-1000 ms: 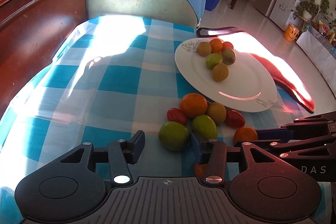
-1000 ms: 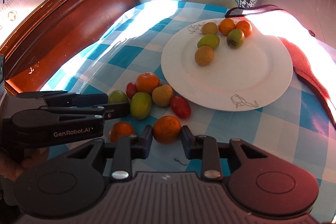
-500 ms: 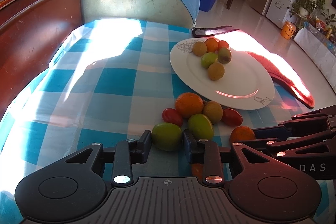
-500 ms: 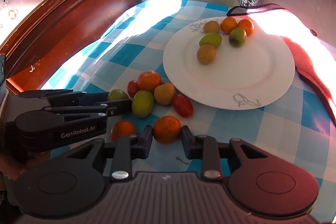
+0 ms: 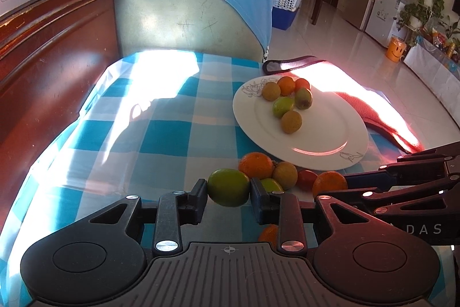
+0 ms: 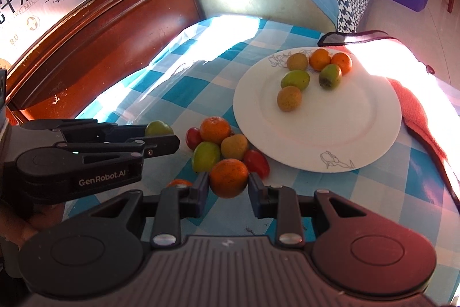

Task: Organize fruits
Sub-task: 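Grasp a green fruit with the left tool while the right tool grasps a tangerine, then carry both held fruits onto the plate and open both tools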

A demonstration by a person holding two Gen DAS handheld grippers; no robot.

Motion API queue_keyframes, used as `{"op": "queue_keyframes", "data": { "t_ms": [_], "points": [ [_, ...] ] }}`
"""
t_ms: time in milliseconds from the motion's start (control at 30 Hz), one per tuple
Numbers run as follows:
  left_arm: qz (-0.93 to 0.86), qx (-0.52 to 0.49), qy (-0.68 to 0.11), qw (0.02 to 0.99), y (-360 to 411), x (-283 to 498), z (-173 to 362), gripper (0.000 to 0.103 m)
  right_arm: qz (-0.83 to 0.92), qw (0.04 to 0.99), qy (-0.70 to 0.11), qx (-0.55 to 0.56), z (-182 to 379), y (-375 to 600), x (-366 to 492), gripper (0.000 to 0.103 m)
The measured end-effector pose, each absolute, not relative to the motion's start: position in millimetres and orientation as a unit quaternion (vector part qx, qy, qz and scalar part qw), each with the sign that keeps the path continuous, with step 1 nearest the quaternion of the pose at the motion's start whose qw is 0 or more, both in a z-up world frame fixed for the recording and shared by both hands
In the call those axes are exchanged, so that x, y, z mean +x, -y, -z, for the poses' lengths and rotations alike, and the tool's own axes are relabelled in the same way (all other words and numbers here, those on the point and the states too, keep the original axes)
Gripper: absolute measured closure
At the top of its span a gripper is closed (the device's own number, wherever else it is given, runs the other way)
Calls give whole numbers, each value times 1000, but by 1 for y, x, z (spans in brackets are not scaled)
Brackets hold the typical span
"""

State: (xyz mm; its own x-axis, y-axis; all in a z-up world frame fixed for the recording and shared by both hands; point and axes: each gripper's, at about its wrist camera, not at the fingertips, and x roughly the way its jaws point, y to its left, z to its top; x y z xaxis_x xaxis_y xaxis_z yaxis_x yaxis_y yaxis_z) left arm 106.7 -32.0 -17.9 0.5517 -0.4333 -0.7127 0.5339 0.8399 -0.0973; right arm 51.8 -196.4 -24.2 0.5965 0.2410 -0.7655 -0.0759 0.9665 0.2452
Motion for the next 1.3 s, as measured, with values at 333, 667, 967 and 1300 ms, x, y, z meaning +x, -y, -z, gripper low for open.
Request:
{"op": "queue_keyframes", "data": {
  "t_ms": [333,667,967,1300],
  "points": [
    [299,60,-354,884,48,101,-8,74,-71,903,-412,99,3,214,52,73],
    [333,51,-345,876,76,107,-21,74,-34,916,-388,94,-16,249,57,73],
    [340,56,-346,872,97,115,-20,74,1,918,-375,127,-21,283,63,73],
    [343,80,-366,861,118,125,-2,74,4,912,-388,134,-13,288,70,73]
  ]
}}
